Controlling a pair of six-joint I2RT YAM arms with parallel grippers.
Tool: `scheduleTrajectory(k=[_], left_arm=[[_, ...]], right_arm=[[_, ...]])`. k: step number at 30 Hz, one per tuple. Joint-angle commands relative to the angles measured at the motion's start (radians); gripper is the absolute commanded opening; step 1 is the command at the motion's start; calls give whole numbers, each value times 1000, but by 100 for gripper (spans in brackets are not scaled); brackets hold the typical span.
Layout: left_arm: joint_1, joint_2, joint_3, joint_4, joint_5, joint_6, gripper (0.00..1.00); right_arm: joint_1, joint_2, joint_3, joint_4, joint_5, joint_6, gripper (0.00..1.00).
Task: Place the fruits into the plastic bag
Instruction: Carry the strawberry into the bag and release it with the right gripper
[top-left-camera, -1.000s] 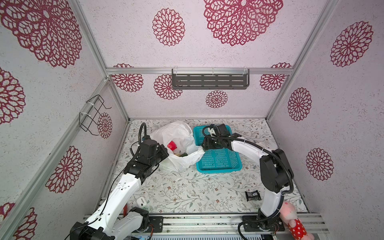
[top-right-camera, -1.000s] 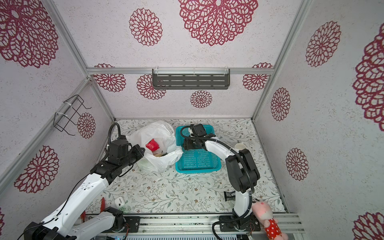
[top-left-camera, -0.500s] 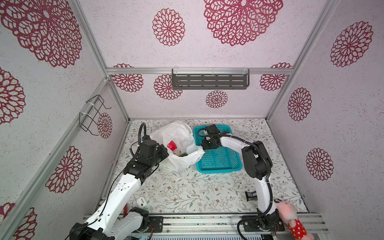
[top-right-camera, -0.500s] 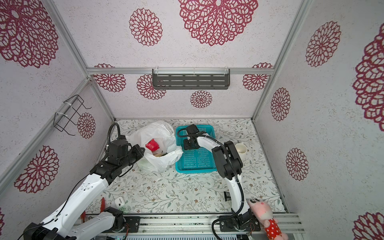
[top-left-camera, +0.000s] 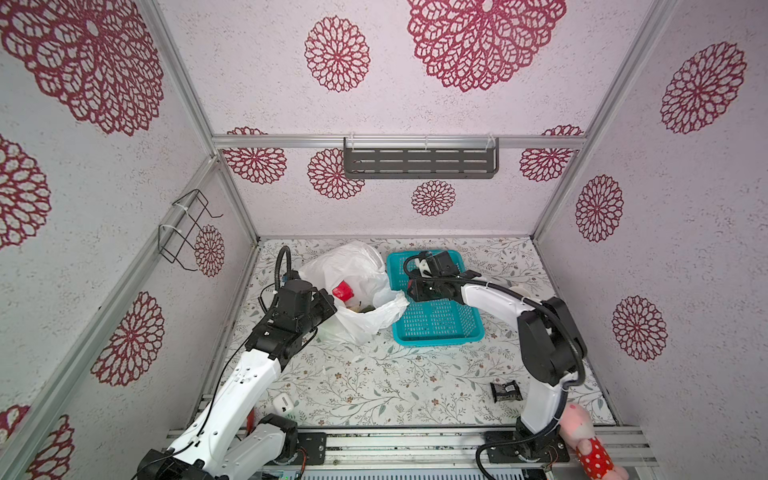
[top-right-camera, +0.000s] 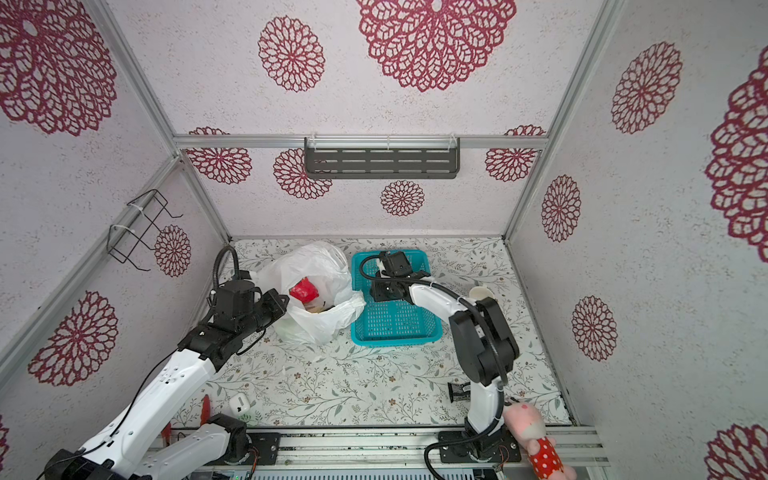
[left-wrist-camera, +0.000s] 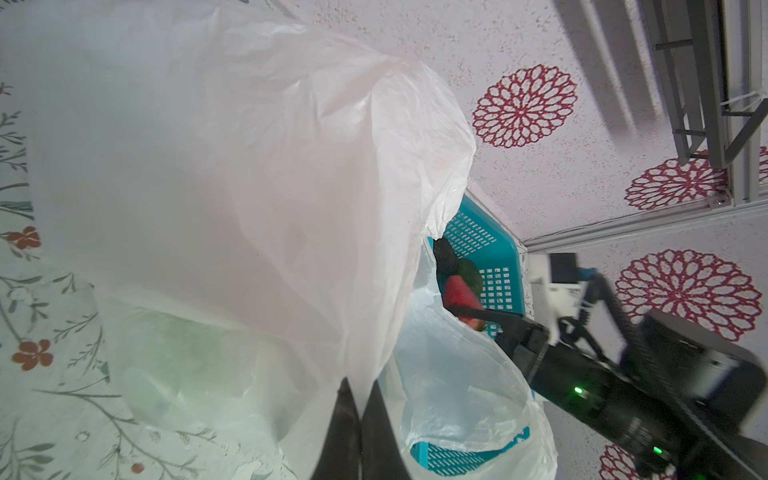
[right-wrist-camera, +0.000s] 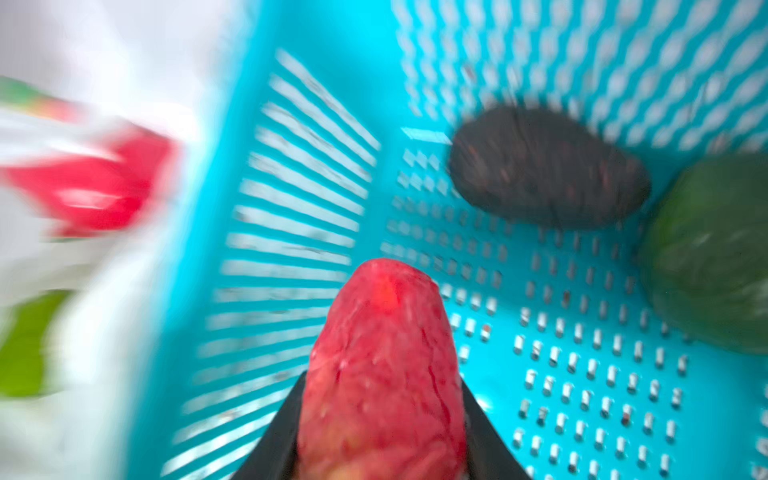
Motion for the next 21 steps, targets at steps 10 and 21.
scheduleTrajectory(k=[10,21], left_arm=[[5,5,0,5,-11,-13,0],[5,-27,35,-70,-76,-13,0]], right_arm=[[233,165,295,-86,-349,-185,40],[228,49,202,134,-249,-101,99]])
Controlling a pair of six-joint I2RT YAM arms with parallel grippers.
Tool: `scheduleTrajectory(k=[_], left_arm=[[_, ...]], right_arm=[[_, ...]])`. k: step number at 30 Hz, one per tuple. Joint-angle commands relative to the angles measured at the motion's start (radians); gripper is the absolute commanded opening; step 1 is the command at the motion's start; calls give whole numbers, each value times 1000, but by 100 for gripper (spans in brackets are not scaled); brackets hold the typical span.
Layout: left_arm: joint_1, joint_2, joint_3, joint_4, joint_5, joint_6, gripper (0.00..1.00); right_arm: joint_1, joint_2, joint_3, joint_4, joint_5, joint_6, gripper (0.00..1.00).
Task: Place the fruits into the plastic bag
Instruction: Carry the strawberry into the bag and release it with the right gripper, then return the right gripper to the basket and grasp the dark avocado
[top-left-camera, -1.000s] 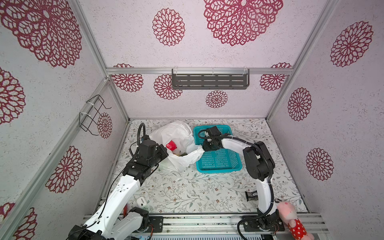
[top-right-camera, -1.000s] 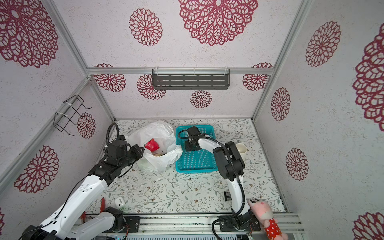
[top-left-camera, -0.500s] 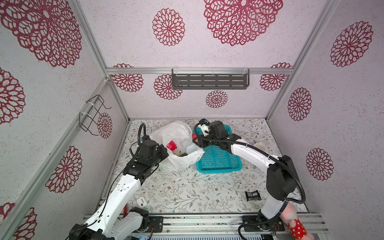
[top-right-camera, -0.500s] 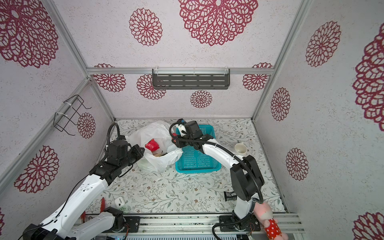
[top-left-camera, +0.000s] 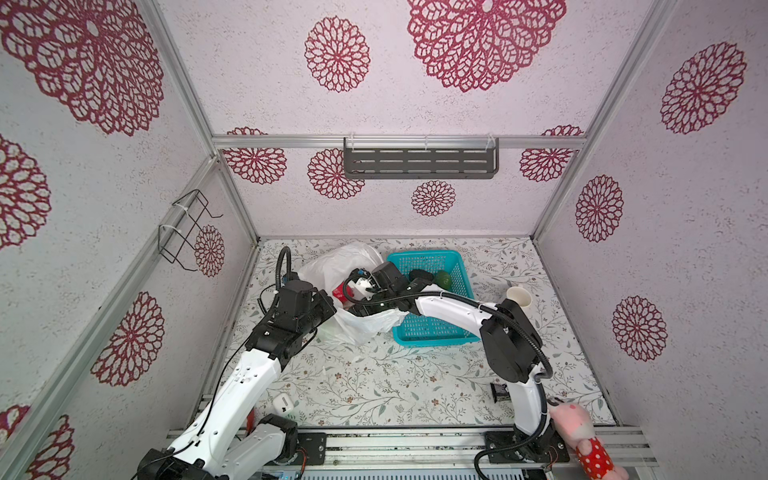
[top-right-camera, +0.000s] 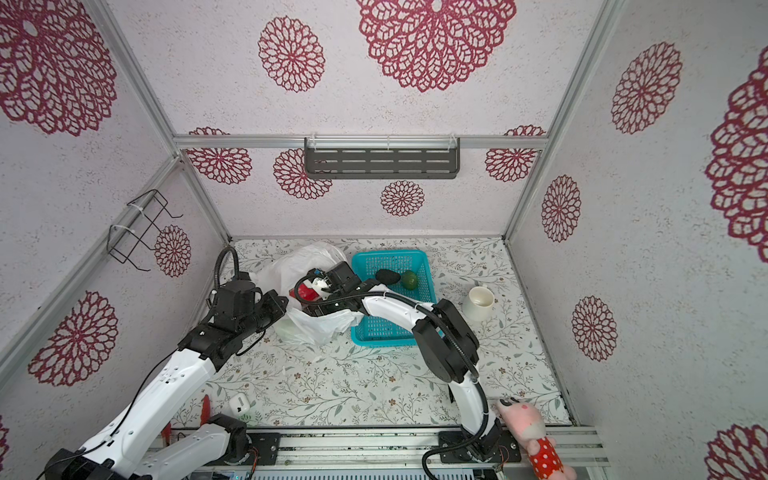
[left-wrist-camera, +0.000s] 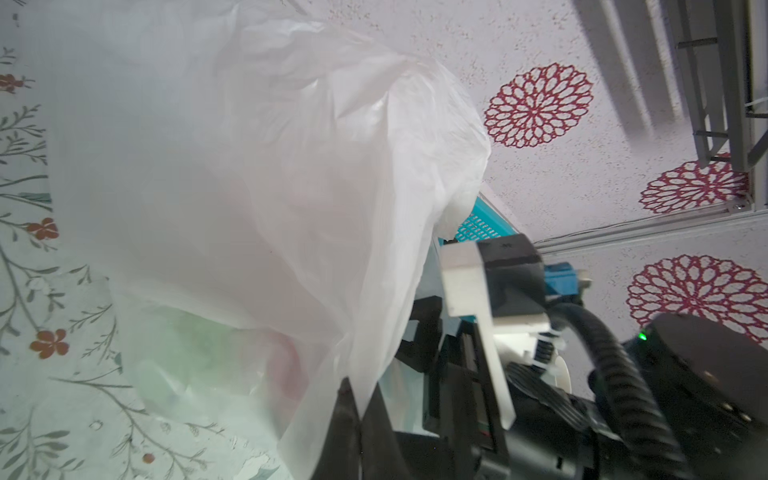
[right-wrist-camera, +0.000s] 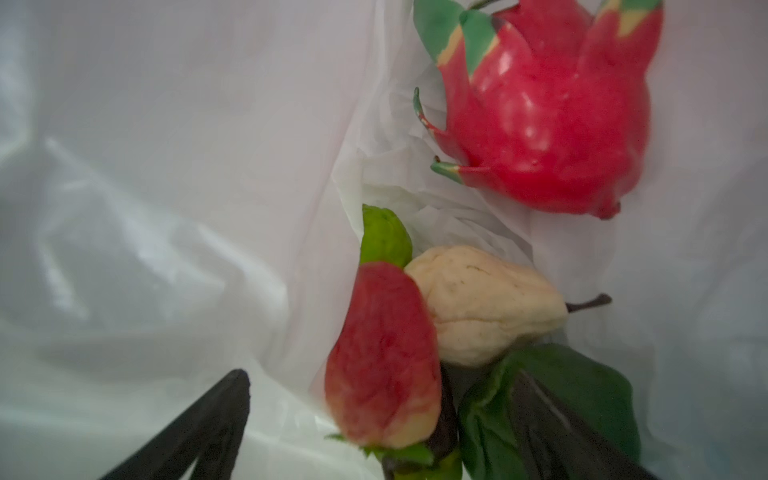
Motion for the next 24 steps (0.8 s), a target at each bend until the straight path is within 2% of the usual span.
scheduleTrajectory(k=[1,7,9,12,16,24], left_arm=[[5,-28,35,-47,-68,-6,0],[5,-44,51,-95,-163,-35,0],[4,-48,46,-94,-171,-47,0],[4,-48,40,-90,-168,-57,0],[3,-37,35,-76,-156,-60,0],[1,-8,45,-69,-136,-63,0]], right_arm=[[-58,-183,-53,153,66,57,99],[-188,-363,-201,219,196,108,99],[-234,-393,-213,172,310,120,99],[-327,-357,-164,28,461,173,99],[-425,-201,-50,-129,445,202,99],[-440,98,192,-207,340,134,98]])
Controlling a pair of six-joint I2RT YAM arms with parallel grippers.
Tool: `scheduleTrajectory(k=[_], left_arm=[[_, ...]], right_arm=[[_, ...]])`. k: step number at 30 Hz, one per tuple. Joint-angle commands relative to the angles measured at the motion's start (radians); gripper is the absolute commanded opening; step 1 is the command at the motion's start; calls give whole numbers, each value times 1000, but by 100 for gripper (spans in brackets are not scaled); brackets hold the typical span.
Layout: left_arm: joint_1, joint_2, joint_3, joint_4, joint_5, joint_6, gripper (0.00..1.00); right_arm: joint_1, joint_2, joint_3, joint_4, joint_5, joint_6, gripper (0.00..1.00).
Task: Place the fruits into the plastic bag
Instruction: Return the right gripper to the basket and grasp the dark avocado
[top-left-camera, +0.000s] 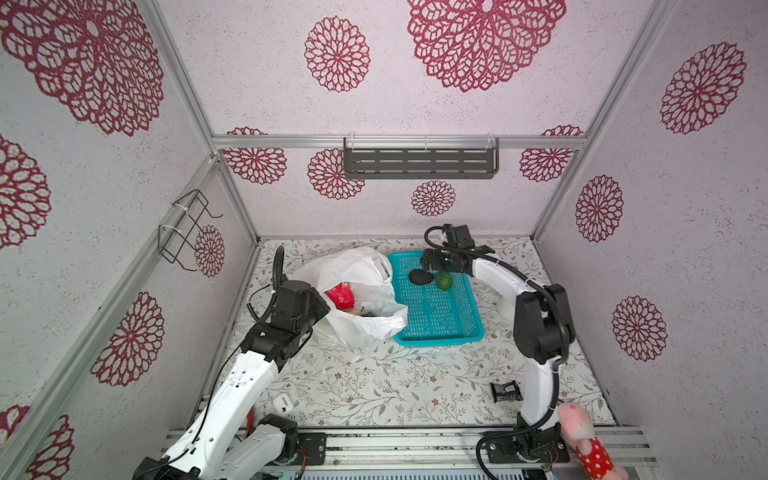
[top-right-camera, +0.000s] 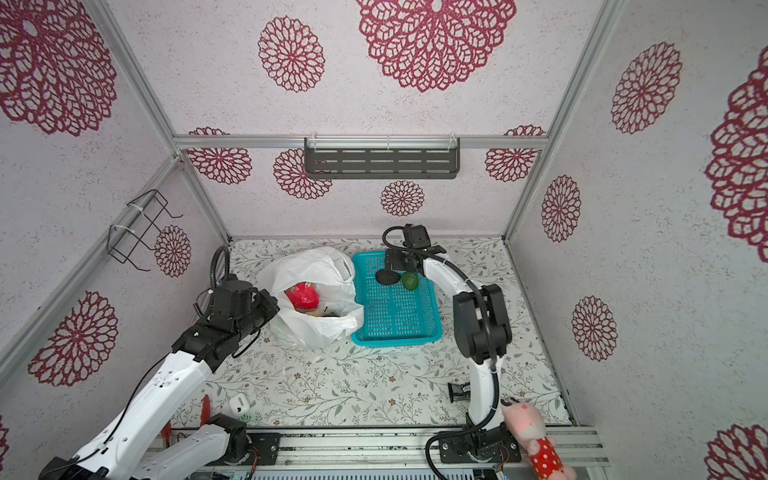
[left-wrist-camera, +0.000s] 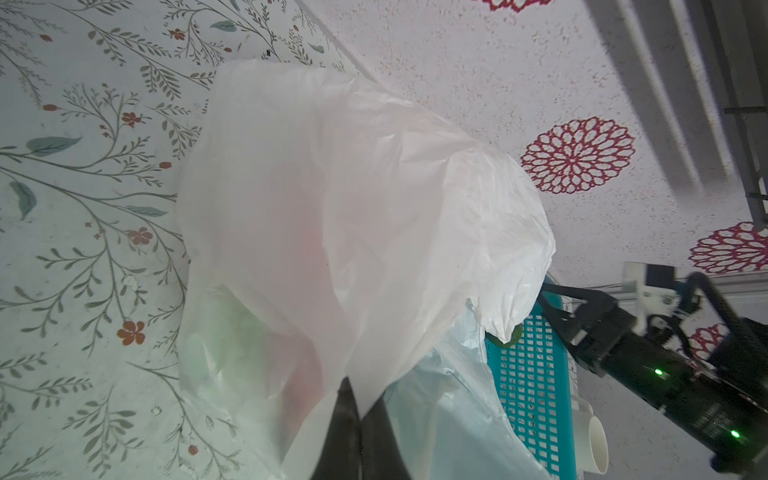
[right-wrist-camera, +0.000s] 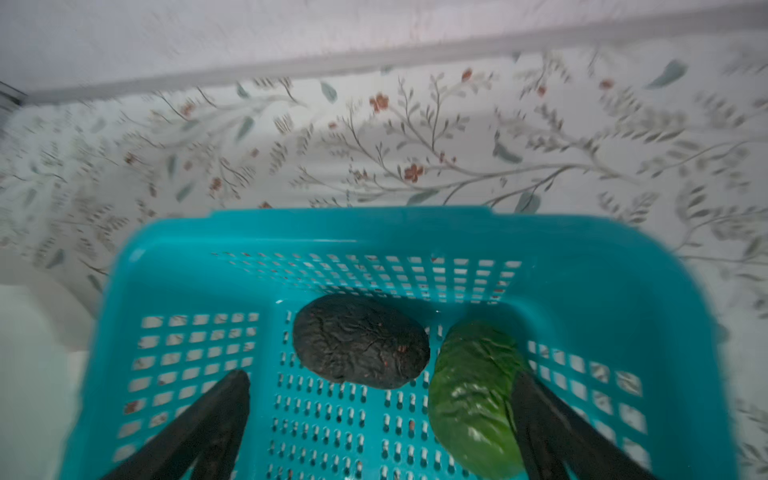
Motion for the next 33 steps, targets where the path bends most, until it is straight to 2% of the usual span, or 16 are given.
scheduleTrajectory(k=[1,16,19,22,24,26,29,33], left_arm=[[2,6,13,7,0,-16,0],[2,44,19,7,22,-4,0],[1,55,25,14,35,-8,0],[0,58,29,16,36,-8,0],[0,58,30,15,36,-10,0],[0,56,28,13,38,-10,0],[0,49,21,17,42,-10,0],[-1,43,9,29,46,-8,0]], right_arm=[[16,36,84,-66,-50,-26,98],[53,194,163,-102,-58,-106,99],[60,212,181,-117,-8,-105,93],[60,211,180,-113,16,-107,80],[60,195,167,-103,24,-107,71],[60,158,132,-73,10,-106,66],[63,66,62,-38,-17,-88,63],[81,-141,-116,77,-97,-56,62]])
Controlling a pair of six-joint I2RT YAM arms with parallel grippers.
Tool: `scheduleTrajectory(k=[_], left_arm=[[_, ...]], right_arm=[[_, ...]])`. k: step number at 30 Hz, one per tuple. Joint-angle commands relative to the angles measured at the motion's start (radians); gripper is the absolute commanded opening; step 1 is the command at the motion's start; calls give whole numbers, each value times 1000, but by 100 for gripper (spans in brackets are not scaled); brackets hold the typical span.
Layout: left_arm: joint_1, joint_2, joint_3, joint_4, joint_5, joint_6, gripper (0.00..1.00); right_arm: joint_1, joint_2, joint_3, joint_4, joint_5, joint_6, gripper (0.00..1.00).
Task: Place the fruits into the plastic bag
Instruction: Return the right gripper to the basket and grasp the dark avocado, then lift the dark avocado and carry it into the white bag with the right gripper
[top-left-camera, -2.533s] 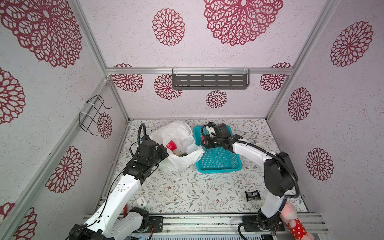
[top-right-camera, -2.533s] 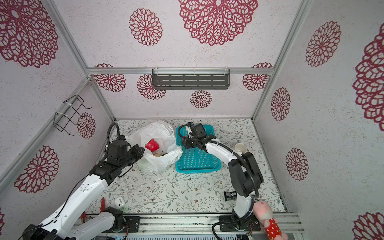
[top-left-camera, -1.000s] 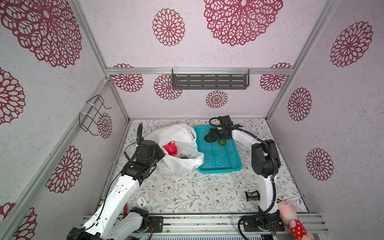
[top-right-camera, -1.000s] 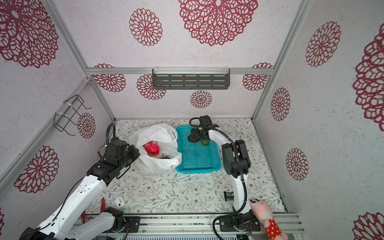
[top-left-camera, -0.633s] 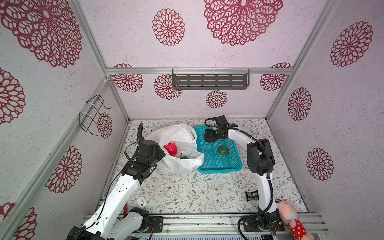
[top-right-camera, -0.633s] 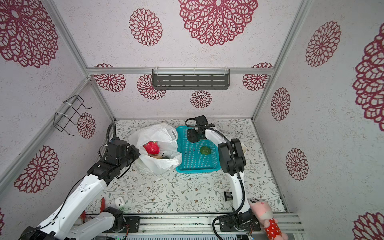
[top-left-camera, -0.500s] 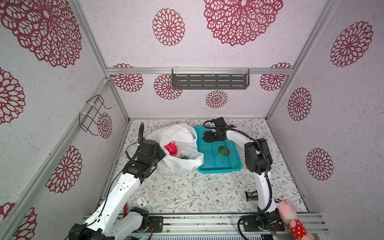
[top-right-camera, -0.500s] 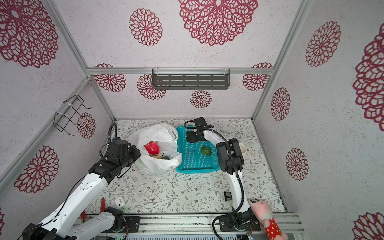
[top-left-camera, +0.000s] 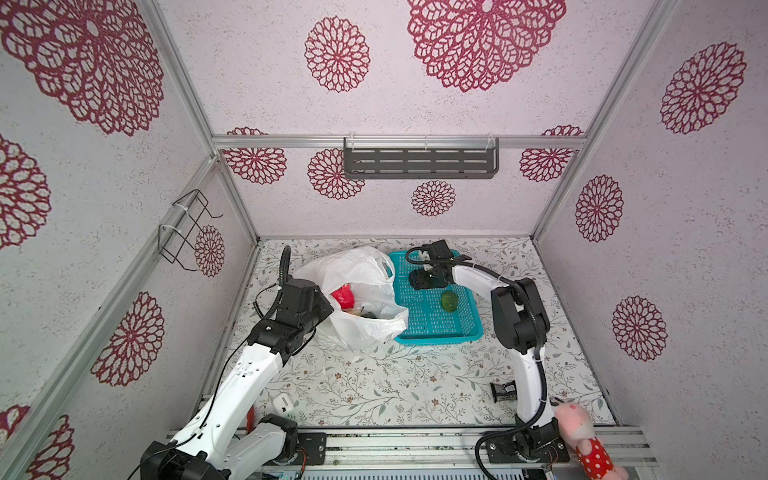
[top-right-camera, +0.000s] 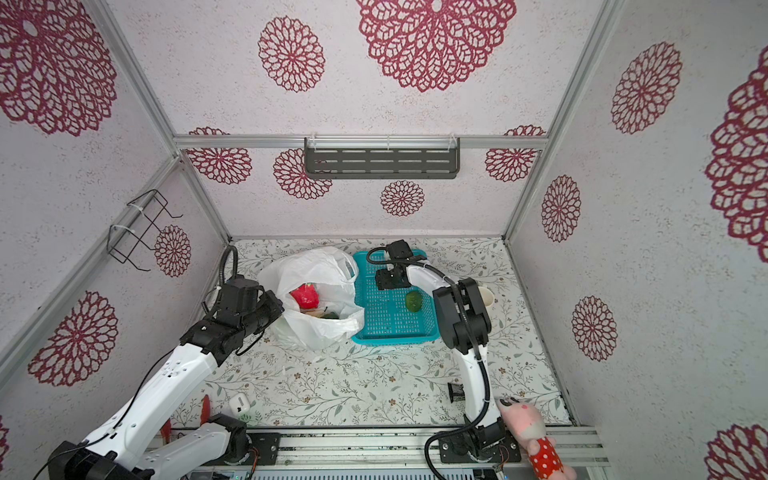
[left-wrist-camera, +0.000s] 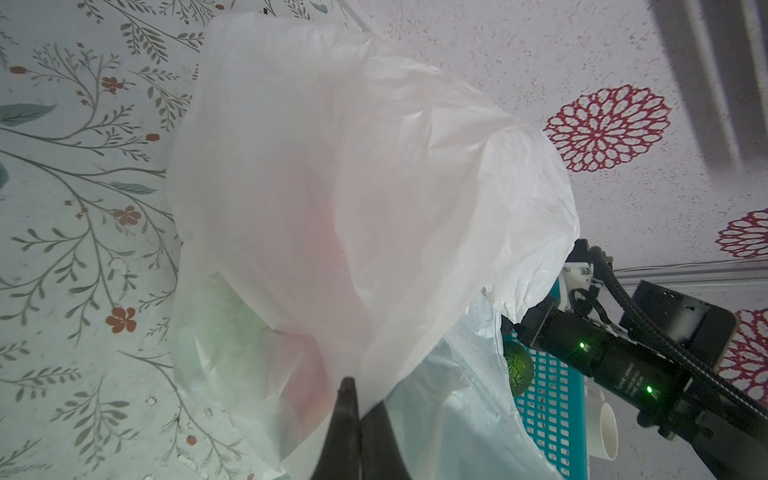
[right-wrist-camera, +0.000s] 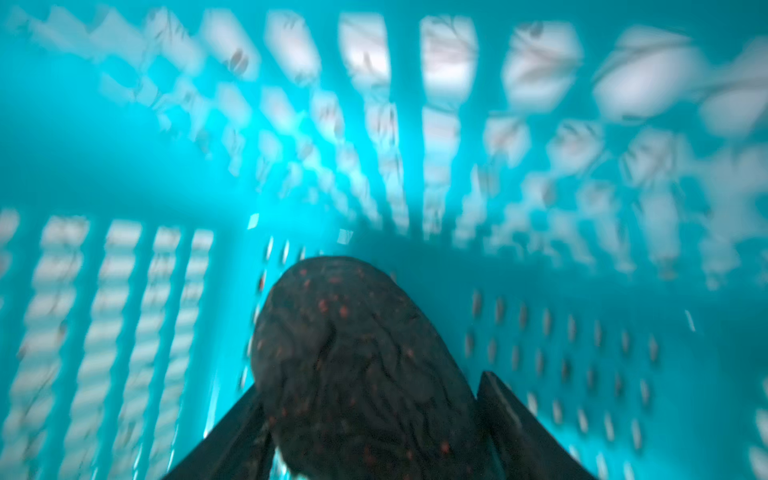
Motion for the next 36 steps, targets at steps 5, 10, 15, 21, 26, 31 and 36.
scheduleTrajectory(k=[5,10,15,21,26,31,36], left_arm=[[-1,-15,-12,55,5,-8,0],[-3,-12,-11,65,11,0,0],[-4,-16,-3,63,13,9,0],[-6,-39,-8,49,8,1,0],[-6,-47,-18,48,5,2,0],[-6,-37,-17,51,7,6,0],[-7,-25,-12,63,13,3,0]], right_arm=[[89,-403,-238,184,-217,-8,62],[205,-418,-208,64,-408,-131,63],[300,-293,-68,-35,-444,-182,63],[283,-277,-23,20,-295,-131,66],[181,-384,-170,193,-206,2,77],[78,-452,-301,277,-72,133,91],[27,-345,-220,126,40,133,94]])
